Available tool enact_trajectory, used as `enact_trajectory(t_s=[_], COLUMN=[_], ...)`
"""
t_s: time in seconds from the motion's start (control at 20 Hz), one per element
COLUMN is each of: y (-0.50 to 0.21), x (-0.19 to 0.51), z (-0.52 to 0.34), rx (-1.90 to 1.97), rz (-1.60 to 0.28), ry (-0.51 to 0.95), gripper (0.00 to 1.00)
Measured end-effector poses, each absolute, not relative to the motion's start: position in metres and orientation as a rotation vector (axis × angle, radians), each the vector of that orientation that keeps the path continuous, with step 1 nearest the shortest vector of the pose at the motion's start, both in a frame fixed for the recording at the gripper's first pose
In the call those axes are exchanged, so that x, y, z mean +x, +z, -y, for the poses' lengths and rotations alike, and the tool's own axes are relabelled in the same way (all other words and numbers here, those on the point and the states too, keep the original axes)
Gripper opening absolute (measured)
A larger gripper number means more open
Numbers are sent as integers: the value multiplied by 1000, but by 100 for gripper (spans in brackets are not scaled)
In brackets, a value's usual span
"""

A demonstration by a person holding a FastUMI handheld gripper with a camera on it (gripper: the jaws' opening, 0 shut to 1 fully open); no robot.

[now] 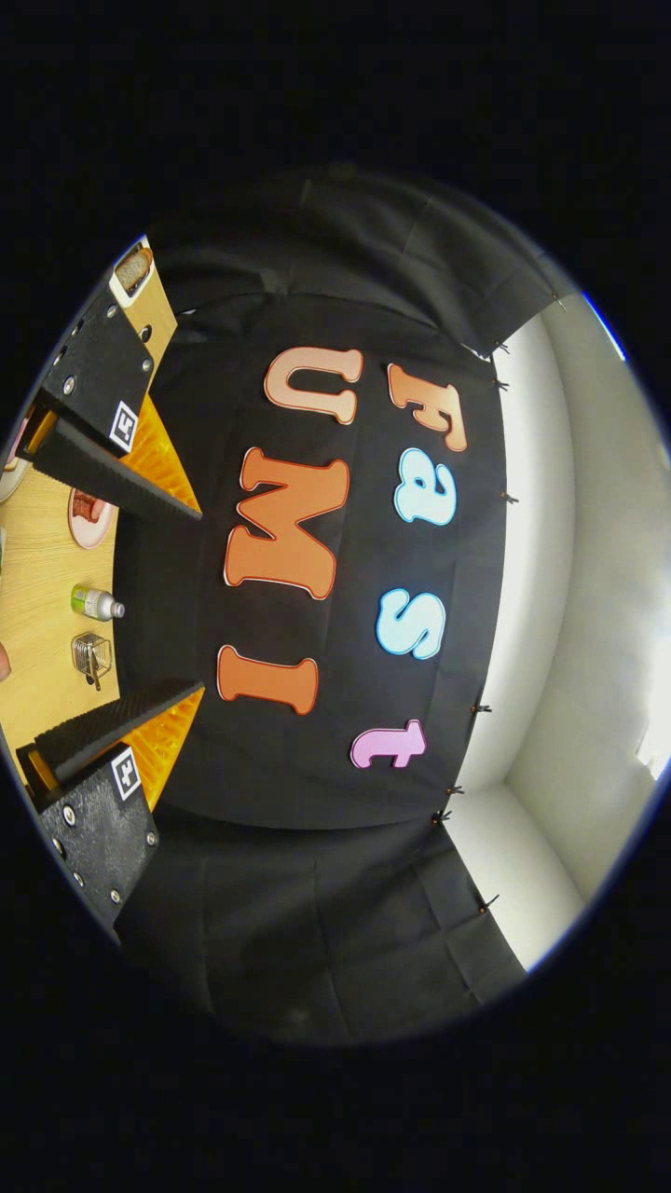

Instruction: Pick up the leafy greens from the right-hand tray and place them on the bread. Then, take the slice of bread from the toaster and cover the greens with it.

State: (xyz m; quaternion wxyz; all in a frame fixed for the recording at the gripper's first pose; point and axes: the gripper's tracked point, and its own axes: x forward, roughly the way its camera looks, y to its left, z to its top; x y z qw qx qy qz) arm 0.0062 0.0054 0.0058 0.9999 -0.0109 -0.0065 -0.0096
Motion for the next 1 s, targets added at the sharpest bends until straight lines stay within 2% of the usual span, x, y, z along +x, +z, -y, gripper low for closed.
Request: enact_trajectory(t_s=[0.4, 1.0], y=[-45, -221], x=[5, -27], z=[2, -18], rx=[-19, 54], rz=[-122, -602], ry=[-28, 56], gripper=[99, 99])
